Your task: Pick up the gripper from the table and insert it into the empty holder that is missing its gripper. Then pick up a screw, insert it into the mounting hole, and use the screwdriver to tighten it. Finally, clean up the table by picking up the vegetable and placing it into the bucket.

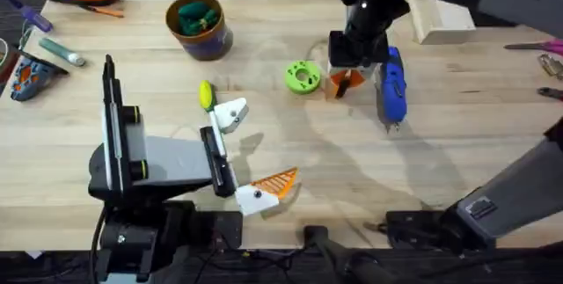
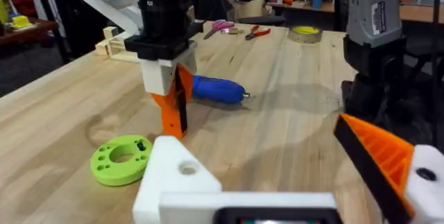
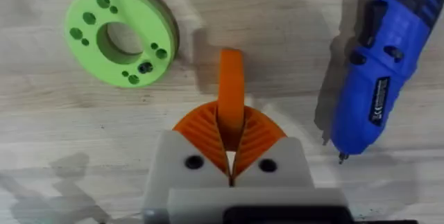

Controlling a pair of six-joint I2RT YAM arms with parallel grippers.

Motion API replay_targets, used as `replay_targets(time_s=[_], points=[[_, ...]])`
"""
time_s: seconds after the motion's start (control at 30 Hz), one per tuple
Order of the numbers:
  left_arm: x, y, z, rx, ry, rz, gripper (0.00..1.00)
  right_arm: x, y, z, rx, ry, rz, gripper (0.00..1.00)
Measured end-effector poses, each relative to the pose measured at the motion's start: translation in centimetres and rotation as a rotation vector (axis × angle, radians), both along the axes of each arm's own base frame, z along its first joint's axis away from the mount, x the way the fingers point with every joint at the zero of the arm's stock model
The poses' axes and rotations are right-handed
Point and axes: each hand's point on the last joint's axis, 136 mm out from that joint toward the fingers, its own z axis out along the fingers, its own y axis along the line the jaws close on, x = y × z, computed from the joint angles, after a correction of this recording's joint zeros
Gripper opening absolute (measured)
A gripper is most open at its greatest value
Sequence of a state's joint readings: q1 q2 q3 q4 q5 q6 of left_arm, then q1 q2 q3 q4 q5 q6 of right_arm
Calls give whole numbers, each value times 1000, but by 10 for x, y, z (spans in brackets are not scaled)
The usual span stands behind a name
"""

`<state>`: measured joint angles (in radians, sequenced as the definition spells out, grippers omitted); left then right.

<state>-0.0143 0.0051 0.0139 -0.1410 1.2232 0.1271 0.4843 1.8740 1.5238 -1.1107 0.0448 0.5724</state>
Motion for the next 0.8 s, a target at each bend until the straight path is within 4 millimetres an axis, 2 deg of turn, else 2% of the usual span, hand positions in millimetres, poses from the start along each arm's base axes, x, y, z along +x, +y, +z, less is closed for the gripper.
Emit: replay_targets(time_s=[0.3, 0.4, 0.57, 0.7, 0.8], points=[[0, 0, 0, 0, 0, 0, 986, 0, 0, 1, 0, -1, 2, 15], [0, 0, 0, 0, 0, 0, 987, -2, 5, 23, 29, -61, 20, 15], [0, 0, 0, 0, 0, 0, 986, -7, 9, 75, 84, -216, 48, 15], [0, 0, 0, 0, 0, 0, 986, -4, 17, 113, 158, -363, 61, 15], [0, 0, 0, 0, 0, 0, 986, -8, 17, 131, 209, -450, 64, 15]])
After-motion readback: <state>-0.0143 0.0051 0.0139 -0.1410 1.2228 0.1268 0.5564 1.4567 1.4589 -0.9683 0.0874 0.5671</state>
